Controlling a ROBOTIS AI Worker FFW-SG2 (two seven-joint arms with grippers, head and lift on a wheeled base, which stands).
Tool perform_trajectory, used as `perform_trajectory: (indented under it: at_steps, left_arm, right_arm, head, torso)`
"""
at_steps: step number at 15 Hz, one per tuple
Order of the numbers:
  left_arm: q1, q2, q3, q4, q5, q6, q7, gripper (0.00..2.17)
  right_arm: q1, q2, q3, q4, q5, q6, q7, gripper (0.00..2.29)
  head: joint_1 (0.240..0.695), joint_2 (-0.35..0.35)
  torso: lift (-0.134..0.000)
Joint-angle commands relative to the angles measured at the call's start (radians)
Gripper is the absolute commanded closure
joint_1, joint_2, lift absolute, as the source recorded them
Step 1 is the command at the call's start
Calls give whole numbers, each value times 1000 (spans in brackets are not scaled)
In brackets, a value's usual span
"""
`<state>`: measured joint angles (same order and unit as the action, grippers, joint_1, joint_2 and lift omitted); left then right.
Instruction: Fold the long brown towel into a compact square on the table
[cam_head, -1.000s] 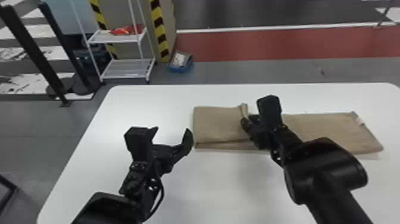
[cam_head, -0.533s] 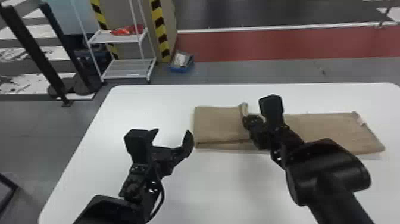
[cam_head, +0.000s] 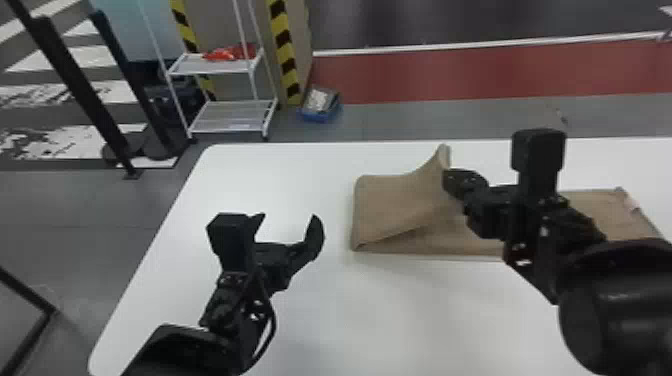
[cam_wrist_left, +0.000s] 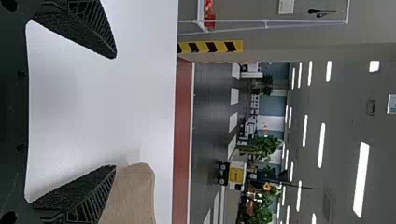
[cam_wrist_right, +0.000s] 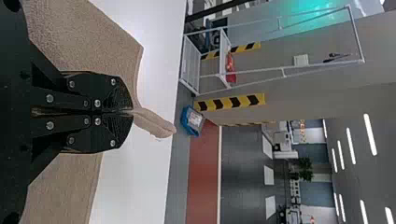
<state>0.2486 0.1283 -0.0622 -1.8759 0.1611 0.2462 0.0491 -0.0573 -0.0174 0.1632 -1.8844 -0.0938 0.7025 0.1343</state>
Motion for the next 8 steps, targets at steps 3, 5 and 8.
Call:
perform_trajectory:
  at_steps: [3, 5, 8]
  left_arm:
    - [9, 1, 5, -23, -3, -11, 2, 26]
    - [9, 1, 4, -22, -5, -14, 2, 26]
    - [9, -1, -13, -20, -17, -14, 5, 26]
  right_arm:
    - [13, -41, -215, 21, -61, 9, 11, 1116]
    - [33, -55, -229, 56, -53, 2, 22, 1116]
    - [40, -56, -202, 73, -49, -16, 24, 1112]
  head:
    - [695, 78]
    - [695, 31]
    - [695, -8]
  torso:
    - [-123]
    - [-123]
    - [-123]
